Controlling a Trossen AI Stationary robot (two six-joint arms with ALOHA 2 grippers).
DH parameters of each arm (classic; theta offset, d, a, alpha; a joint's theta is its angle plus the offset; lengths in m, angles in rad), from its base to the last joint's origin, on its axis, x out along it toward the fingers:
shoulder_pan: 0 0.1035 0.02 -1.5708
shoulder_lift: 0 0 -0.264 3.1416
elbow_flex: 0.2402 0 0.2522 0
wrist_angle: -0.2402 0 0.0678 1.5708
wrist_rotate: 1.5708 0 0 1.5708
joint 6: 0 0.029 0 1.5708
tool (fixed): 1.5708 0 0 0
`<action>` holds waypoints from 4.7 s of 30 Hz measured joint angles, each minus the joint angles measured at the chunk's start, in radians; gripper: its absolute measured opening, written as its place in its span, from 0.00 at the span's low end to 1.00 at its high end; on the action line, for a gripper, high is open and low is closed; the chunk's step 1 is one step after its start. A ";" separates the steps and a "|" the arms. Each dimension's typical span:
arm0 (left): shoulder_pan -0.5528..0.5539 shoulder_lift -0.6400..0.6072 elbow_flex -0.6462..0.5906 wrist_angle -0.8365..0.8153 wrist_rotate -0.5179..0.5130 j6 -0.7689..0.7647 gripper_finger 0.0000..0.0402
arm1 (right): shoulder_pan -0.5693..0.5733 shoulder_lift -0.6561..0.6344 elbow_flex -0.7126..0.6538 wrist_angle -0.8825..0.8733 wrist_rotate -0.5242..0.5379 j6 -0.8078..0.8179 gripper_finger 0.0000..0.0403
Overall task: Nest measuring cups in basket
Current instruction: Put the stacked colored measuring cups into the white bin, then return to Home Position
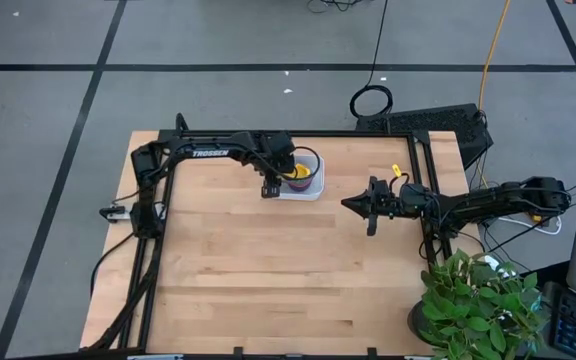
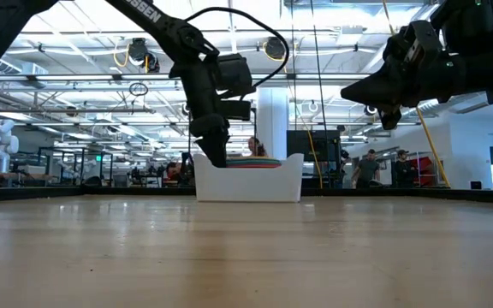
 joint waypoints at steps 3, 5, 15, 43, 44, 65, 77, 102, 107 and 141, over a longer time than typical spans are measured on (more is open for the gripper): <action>0.000 0.000 0.000 -0.001 0.000 0.000 0.57 | 0.000 0.000 0.000 0.000 -0.001 0.000 0.00; 0.000 0.000 0.000 -0.001 0.000 0.000 0.59 | 0.000 0.000 0.000 0.000 -0.002 0.000 0.00; -0.006 -0.101 0.165 -0.320 -0.203 -0.008 0.60 | -0.060 0.000 0.047 -0.086 -0.087 0.047 0.00; -0.153 -1.344 -0.707 0.358 -0.081 -0.376 0.04 | -0.299 -0.792 0.235 -0.903 -0.317 -0.215 0.00; -0.153 -1.354 -0.750 0.400 -0.063 -0.394 0.03 | -0.299 -0.813 0.213 -0.901 -0.317 -0.202 0.00; -0.153 -1.371 -1.332 1.236 0.139 -0.526 0.03 | -0.299 -0.934 -0.144 -0.621 -0.340 -0.033 0.00; -0.152 -1.371 -1.336 1.199 0.139 -0.525 0.07 | -0.298 -0.932 -0.146 -0.636 -0.340 -0.059 0.00; -0.152 -1.371 -1.336 1.198 0.138 -0.525 0.07 | -0.298 -0.932 -0.148 -0.636 -0.342 -0.060 0.00; -0.152 -1.371 -1.336 1.198 0.138 -0.525 0.07 | -0.298 -0.932 -0.148 -0.636 -0.342 -0.060 0.00; -0.152 -1.370 -1.336 1.198 0.137 -0.525 0.07 | -0.298 -0.932 -0.148 -0.636 -0.343 -0.060 0.00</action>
